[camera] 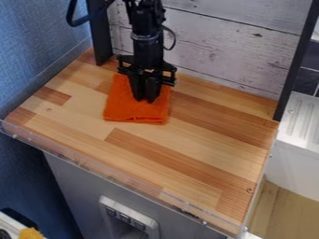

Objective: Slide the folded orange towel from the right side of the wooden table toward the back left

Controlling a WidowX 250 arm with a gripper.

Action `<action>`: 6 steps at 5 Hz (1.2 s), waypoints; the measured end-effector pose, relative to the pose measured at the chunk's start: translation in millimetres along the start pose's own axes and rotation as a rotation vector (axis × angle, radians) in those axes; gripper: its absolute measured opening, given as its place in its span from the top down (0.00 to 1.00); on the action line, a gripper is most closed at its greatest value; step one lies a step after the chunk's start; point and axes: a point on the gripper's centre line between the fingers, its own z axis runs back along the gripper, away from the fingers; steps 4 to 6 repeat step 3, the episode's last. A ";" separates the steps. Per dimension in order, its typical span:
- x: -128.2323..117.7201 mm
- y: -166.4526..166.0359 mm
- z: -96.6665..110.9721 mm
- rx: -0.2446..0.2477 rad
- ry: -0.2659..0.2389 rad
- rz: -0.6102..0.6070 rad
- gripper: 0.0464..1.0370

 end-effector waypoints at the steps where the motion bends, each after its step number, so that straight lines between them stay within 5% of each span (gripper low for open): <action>1: -12.1 -28.7 25.5 0.017 -0.024 -0.015 0.25; 2: -27.7 -51.9 48.9 0.034 -0.046 -0.019 0.04; 3: -45.3 -76.5 70.8 0.041 -0.067 -0.024 0.04; 6: -45.3 -76.5 70.8 0.041 -0.067 -0.024 0.04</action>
